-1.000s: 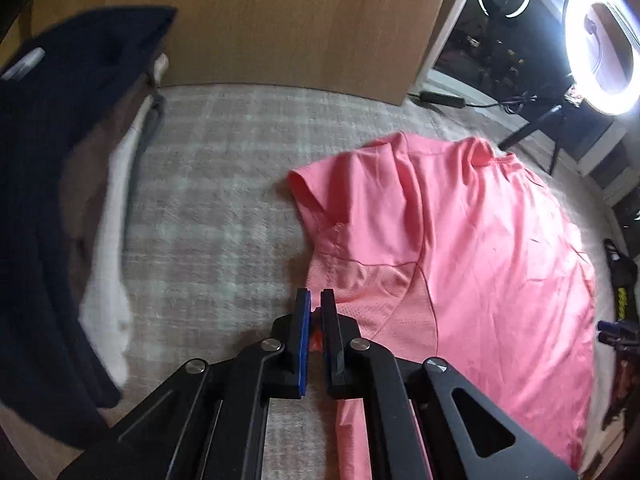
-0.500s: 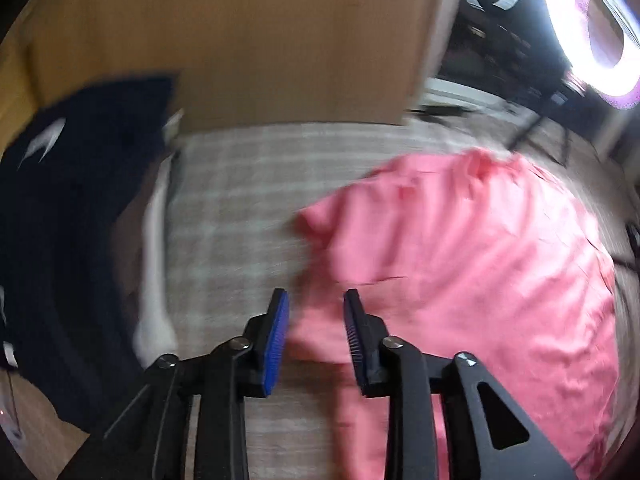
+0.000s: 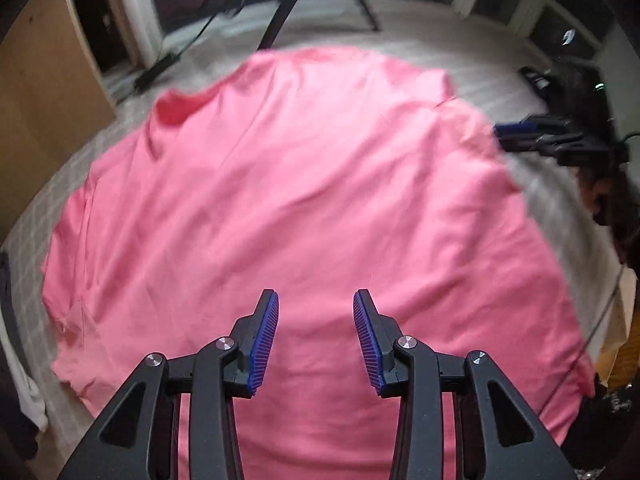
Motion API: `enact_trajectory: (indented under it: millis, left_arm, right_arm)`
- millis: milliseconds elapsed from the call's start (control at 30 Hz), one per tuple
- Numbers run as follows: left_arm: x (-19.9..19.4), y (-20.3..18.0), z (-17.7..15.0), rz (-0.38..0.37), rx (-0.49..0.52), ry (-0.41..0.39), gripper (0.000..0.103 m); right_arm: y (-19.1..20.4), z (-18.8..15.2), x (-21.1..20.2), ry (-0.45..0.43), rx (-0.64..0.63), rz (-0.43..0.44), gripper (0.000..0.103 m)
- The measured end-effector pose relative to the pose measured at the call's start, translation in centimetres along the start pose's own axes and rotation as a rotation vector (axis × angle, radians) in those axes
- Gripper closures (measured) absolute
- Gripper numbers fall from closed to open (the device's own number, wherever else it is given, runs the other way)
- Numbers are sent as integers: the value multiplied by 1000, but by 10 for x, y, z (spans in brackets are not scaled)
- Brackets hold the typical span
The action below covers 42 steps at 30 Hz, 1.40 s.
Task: Fold clothes
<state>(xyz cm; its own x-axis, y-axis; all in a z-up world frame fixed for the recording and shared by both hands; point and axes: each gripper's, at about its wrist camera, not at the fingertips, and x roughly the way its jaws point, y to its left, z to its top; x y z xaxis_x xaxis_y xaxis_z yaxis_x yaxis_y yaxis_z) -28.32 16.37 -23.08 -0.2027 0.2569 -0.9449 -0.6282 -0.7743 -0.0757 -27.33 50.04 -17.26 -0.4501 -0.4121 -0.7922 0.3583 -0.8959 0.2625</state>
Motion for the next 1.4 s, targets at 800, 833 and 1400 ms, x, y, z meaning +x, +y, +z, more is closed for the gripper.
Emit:
enact_trajectory:
  millis: [800, 833, 1400]
  left_arm:
    - [-12, -15, 13, -24, 6, 21, 51]
    - [-15, -25, 25, -32, 28, -2, 50]
    - [74, -179, 161, -170, 301, -91, 94]
  right_arm:
    - [-92, 47, -21, 66, 107, -77, 84]
    - [-98, 49, -16, 57, 130, -68, 77]
    - [-94, 82, 5, 2, 52, 69, 101]
